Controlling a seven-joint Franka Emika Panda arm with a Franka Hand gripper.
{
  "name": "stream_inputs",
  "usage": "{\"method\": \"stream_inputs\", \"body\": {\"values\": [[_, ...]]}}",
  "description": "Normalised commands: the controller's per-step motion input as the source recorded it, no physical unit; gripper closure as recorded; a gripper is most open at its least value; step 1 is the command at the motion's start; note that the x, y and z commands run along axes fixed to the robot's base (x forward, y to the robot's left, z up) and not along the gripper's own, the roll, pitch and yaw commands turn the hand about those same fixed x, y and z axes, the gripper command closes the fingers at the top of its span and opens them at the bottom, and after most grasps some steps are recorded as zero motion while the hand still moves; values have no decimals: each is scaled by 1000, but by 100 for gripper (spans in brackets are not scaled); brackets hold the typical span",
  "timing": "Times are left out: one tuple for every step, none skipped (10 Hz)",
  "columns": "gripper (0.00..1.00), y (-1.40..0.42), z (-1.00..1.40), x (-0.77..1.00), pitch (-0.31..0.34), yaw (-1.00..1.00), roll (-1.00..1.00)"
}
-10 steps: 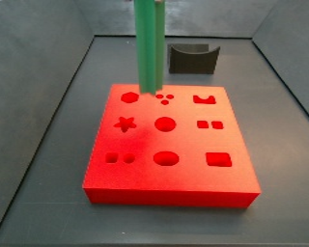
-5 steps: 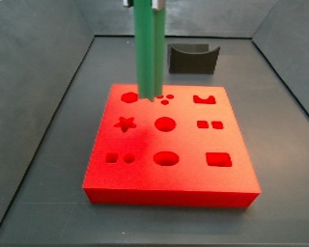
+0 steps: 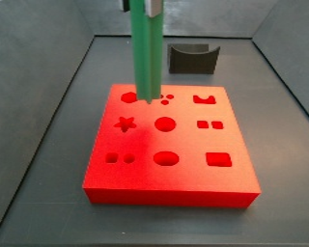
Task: Insert the star object.
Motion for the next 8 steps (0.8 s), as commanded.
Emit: {"method": "stream_inputs", "body": {"values": [[100,0,-57,-120,0,-3,0],[100,0,-57,-29,0,0,0],[100,0,-360,-54,-21,-29,0],[100,0,-329,-200,-60,-60,-40],[100,0,-277,-69,-60,-60,-29],[100,-3,-289,-71,-41,-109,0],[100,0,-329,-111,-13,-80,26],[100,51,-371,-163,-13,-83,4]]}}
